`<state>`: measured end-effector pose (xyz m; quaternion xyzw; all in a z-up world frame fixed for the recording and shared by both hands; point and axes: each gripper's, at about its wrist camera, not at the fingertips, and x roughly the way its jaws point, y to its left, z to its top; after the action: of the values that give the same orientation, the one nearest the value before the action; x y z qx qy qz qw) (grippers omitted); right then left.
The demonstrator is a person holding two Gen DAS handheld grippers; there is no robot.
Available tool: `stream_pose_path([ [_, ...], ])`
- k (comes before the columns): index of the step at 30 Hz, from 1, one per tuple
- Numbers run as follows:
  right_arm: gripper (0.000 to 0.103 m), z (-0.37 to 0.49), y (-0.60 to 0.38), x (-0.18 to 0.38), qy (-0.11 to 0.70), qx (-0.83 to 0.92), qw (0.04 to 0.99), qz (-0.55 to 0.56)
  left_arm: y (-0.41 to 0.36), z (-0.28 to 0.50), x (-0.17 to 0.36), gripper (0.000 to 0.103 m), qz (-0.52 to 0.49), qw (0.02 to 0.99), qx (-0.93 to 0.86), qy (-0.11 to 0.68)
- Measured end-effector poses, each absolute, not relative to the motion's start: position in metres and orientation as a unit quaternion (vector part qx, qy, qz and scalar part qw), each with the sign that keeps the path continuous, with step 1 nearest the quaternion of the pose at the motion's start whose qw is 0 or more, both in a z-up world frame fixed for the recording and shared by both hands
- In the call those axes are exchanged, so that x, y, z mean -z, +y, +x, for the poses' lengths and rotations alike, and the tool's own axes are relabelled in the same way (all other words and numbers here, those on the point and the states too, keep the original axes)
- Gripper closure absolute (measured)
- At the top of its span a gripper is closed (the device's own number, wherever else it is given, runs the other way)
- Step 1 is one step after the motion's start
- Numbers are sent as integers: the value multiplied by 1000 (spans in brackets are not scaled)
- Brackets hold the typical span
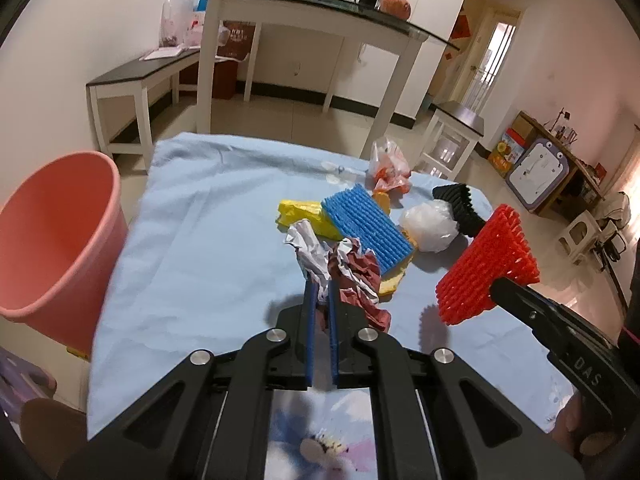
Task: Collect trash
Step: 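Grasp the crumpled foil wrapper with the left tool, then carry foil and red net to the pink bucket and release both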
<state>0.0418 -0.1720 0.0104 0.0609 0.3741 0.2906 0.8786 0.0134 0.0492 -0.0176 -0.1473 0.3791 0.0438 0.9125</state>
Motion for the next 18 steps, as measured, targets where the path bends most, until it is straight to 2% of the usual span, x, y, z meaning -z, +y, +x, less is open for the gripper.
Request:
stream_pose_path([
  [18,95,23,-140,-33,366,-340,864,62,74,-36,-15,98,-138,933,-82,323],
])
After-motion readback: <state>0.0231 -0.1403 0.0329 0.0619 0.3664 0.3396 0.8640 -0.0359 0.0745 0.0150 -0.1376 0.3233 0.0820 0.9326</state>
